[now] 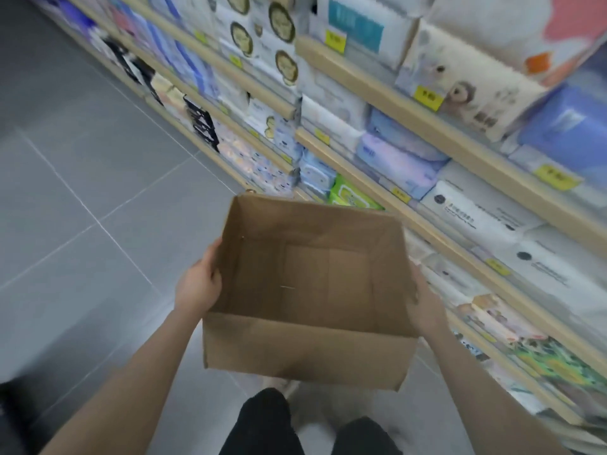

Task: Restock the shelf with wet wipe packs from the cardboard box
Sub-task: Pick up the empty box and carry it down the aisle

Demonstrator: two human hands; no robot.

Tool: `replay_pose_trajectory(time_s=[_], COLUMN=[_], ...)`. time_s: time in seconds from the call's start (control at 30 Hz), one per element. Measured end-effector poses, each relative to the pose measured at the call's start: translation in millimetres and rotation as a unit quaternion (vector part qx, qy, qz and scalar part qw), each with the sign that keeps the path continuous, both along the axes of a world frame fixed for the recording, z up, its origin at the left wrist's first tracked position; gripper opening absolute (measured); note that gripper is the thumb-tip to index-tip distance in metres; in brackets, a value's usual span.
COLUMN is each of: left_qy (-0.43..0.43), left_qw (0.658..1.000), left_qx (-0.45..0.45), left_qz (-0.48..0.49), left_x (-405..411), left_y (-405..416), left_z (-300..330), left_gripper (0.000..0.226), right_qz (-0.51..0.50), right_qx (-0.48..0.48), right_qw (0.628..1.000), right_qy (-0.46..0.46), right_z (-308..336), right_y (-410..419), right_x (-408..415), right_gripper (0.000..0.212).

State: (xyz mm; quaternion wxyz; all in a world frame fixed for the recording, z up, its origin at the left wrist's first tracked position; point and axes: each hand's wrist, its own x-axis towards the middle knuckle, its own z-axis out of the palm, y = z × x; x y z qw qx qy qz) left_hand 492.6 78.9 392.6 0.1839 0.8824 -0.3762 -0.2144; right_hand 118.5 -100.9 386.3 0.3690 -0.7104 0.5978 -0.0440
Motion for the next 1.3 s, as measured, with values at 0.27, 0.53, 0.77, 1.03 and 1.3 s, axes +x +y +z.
replay_pose_trajectory(time_s=[0.27,0.53,0.77,1.03,1.3], left_qy=[0.000,-0.012,-0.045,-0.055,-0.034], left_qw=[0.990,0.951,0.918,0.897,0.897], left_qx=[-0.005,0.009,0.002,-0.021,-0.028], left_qz=[0.140,0.308,0.395,0.438,0.439], left_x=[37,20,29,114,262], left_y=[-4,24,36,47,46], left_z=[18,28,54,60,62], left_gripper=[0.070,0.069,0.068,0.067,0.068], right_qz=[0.139,0.299,0.380,0.419,0.407], right_qx=[-0.045,-0.044,-0.061,-0.055,-0.052], right_qw=[0.989,0.953,0.923,0.907,0.912], right_qy=[-0.009,-0.007,-0.005,-0.005,0.008], right_z=[26,45,78,77,84], right_y=[-99,-162,-179,-181,-180], right_x=[100,186,271,390,539], right_gripper=[0.074,0.078,0.072,0.070,0.067])
